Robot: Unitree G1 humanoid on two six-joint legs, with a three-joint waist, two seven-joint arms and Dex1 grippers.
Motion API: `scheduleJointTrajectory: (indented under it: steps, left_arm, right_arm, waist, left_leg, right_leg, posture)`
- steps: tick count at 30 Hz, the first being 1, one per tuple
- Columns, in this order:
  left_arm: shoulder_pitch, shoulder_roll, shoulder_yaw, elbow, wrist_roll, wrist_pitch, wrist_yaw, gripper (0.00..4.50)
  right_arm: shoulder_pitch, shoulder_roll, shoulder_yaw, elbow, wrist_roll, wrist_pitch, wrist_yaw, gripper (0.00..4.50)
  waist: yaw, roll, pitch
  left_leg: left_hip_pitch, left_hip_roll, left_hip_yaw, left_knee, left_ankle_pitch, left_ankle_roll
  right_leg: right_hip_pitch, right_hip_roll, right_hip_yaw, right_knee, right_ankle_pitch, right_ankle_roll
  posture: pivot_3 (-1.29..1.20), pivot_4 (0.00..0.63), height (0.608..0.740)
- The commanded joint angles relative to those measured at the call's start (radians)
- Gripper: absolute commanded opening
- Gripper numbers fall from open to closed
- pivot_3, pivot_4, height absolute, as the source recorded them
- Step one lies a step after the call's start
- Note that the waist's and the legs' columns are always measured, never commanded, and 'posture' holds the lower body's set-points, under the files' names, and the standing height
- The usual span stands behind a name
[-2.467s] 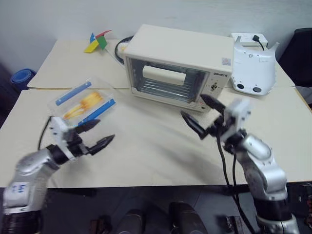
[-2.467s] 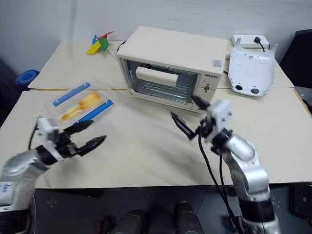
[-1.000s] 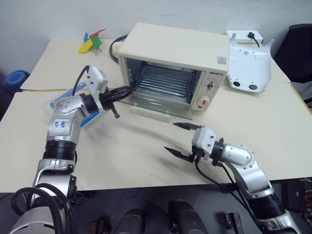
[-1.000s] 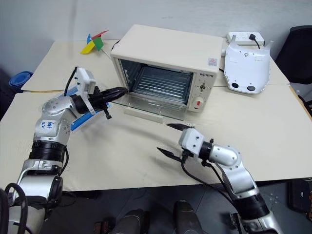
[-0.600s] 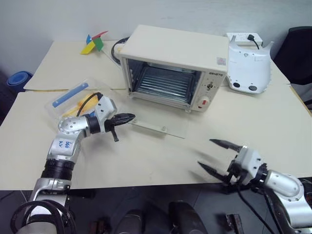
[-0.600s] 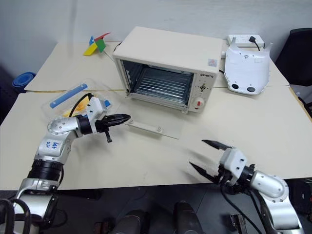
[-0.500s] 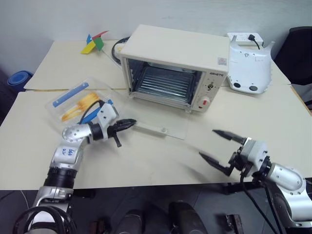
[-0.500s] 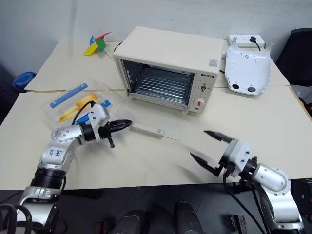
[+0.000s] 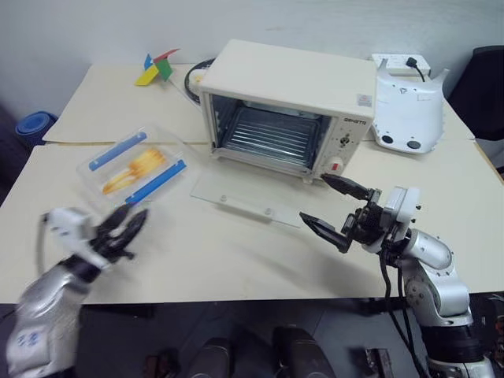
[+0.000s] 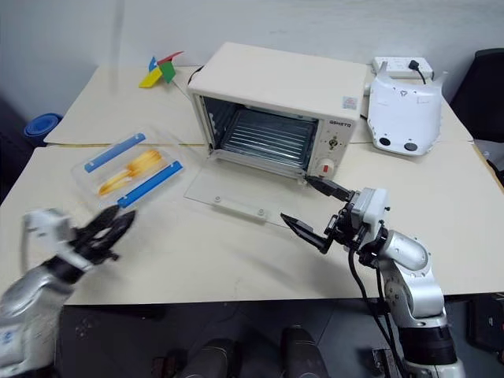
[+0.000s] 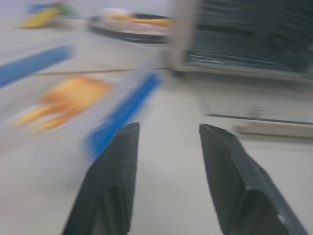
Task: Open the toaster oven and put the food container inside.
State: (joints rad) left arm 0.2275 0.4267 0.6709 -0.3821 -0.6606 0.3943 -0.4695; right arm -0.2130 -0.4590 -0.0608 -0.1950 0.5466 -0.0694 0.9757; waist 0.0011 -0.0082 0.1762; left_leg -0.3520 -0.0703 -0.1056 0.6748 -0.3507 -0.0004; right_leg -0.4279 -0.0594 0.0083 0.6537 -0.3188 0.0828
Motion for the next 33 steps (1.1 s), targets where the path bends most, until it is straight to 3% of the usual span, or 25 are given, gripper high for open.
scheduleJointTrajectory:
  steps: [1,4,5,11,17,25,33]
  left_arm:
    - [0.08,-0.014,0.183,-0.059,-0.125,0.073,0.128,3.34]
    - [0.079,-0.004,0.27,-0.037,-0.226,0.158,0.263,4.35]
    - [0.055,0.011,0.273,-0.029,-0.257,0.175,0.28,4.45]
    - [-0.209,0.133,0.139,0.064,-0.331,0.357,0.439,4.45]
    - [-0.512,0.269,-0.024,0.291,-0.21,0.52,0.592,4.45]
    - [-0.771,0.276,-0.102,0.546,-0.151,0.714,0.647,4.45]
    - [-0.84,0.278,-0.105,0.62,-0.056,0.743,0.633,1.98]
  right_arm:
    - [-0.041,0.024,0.017,0.02,-0.03,-0.084,0.036,4.5]
    - [-0.068,0.04,0.031,0.037,-0.037,-0.112,0.056,4.5]
    - [-0.074,0.042,0.035,0.038,-0.036,-0.115,0.065,4.5]
    - [-0.092,0.042,0.05,0.061,-0.046,-0.117,0.078,4.5]
    - [-0.067,0.037,0.048,0.032,-0.058,-0.109,0.06,4.5]
    - [-0.026,0.035,0.046,-0.03,-0.068,-0.095,0.007,4.5]
    - [-0.028,0.037,0.04,-0.032,-0.081,-0.098,-0.026,4.5]
  waist:
    - [0.005,0.0,0.0]
    - [0.022,0.0,0.0]
    - [0.026,0.0,0.0]
    - [0.032,-0.001,-0.001]
    - [0.009,-0.001,-0.001]
    - [-0.003,-0.001,-0.001]
    - [0.0,0.0,-0.002]
  left_leg:
    - [0.0,0.0,0.0,0.0,0.0,0.0]
    - [0.0,-0.001,-0.001,0.002,-0.001,0.001]
    - [0.0,-0.001,-0.001,0.003,-0.001,0.001]
    - [0.0,-0.002,-0.004,0.005,-0.001,0.001]
    - [-0.001,-0.002,-0.002,0.004,-0.002,0.0]
    - [0.0,-0.002,-0.002,0.004,-0.002,0.0]
    - [0.0,-0.003,-0.002,0.005,-0.001,-0.001]
  right_leg:
    - [0.0,0.0,0.0,0.0,0.0,0.0]
    - [0.001,0.0,0.0,0.0,0.0,0.0]
    - [0.002,0.0,0.0,0.0,0.0,0.0]
    - [0.003,-0.001,-0.002,0.0,0.0,0.0]
    - [-0.001,0.0,-0.001,0.003,0.0,0.0]
    - [-0.002,0.0,-0.001,0.004,0.0,0.0]
    - [-0.001,-0.001,-0.001,0.006,0.0,0.0]
  posture:
    - [0.0,0.15,0.74]
    - [0.0,0.15,0.74]
    - [0.0,0.15,0.74]
    - [0.0,0.15,0.74]
    - [0.0,0.15,0.74]
    - [0.0,0.15,0.74]
    - [0.0,0.15,0.74]
